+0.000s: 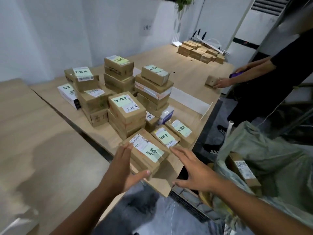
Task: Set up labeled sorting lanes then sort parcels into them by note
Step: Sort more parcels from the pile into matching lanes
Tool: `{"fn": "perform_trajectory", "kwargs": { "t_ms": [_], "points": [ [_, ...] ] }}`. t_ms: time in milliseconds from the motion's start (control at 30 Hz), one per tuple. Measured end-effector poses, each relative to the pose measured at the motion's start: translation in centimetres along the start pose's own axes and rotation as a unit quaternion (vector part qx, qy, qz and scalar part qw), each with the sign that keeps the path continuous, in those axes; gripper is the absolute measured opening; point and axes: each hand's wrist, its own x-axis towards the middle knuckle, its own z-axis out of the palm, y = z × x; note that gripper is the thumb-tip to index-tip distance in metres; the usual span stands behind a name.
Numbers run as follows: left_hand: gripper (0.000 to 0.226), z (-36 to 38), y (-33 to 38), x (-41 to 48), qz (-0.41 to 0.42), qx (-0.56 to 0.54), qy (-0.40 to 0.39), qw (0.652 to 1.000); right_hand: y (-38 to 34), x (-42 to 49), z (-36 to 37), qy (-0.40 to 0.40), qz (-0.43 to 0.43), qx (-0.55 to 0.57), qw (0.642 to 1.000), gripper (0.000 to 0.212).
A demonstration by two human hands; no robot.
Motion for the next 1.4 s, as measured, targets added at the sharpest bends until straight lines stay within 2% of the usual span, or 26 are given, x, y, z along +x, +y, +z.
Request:
{"fn": "perform_trajectory", "kwargs": {
  "t_ms": [167, 300, 467, 567, 667, 800, 933, 1100, 1233, 1300, 1400],
  "points": [
    [0.126, 1.8, -0.3, 3.6, -0.049, -0.005, 0.015, 0.999, 4.9, 5.3, -0.2, -0.049, -0.018, 0.051, 0.997, 0.11],
    [0.13, 4.1, -1.1, 4.0, -0.109, 0.031, 0.038, 0.993, 8.4, 9.7, 0.3, -0.097, -0.073, 0.073, 0.99, 0.11],
    [0.141, 8.1, -1.1, 4.6, -0.237, 0.051, 0.055, 0.969, 12.2, 15.2, 2.6, -0.15, -0.135, -0.02, 0.979, 0.112],
    [0.143, 11.3, -0.7, 4.9, -0.258, 0.033, 0.077, 0.962, 13.9, 17.3, 4.0, -0.155, -0.204, -0.049, 0.965, 0.119],
    [0.145, 14.2, -1.2, 5.7, -0.294, -0.014, 0.071, 0.953, 15.7, 18.7, 5.6, -0.167, -0.227, -0.101, 0.954, 0.124],
    [0.142, 17.0, -2.6, 7.0, -0.277, -0.076, 0.083, 0.954, 16.9, 19.8, 7.2, -0.123, -0.264, -0.114, 0.95, 0.12],
    [0.129, 18.5, -4.4, 7.4, -0.269, -0.028, 0.149, 0.951, 17.4, 20.1, 8.0, -0.088, -0.297, -0.102, 0.945, 0.111],
    [0.12, 17.9, -1.4, 6.5, -0.273, -0.056, 0.189, 0.942, 16.2, 18.7, 6.1, -0.091, -0.301, -0.075, 0.946, 0.108],
    [0.122, 15.7, 2.6, 3.0, -0.285, -0.098, 0.203, 0.932, 13.9, 15.8, 3.8, -0.11, -0.303, 0.032, 0.946, 0.11],
    [0.123, 13.6, 4.4, 0.7, -0.277, -0.094, 0.217, 0.931, 11.5, 14.8, 3.1, -0.124, -0.32, 0.105, 0.933, 0.113],
    [0.12, 10.0, 6.7, -2.7, -0.243, -0.063, 0.27, 0.93, 6.4, 14.2, 2.7, -0.101, -0.38, 0.161, 0.905, 0.123]
  ]
}}
